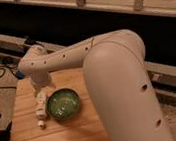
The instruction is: Place the bottle in the ceramic bowl
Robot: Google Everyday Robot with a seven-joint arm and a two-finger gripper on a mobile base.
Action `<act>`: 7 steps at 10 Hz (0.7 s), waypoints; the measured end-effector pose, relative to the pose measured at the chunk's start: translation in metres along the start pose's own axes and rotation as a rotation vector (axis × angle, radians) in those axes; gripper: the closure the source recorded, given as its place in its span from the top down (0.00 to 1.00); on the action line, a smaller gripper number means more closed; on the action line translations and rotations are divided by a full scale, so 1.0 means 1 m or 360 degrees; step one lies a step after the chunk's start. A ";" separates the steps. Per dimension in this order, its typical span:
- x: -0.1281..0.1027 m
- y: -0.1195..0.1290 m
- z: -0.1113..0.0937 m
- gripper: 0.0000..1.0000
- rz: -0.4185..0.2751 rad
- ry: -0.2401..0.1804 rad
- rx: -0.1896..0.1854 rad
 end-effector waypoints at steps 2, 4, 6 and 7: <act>-0.001 0.010 0.013 0.65 -0.0022 0.0034 -0.0034; 0.000 0.015 0.014 0.65 -0.0029 0.0047 -0.0040; -0.001 0.011 0.014 0.65 -0.0022 0.0046 -0.0033; -0.001 0.013 0.014 0.65 -0.0029 0.0044 -0.0034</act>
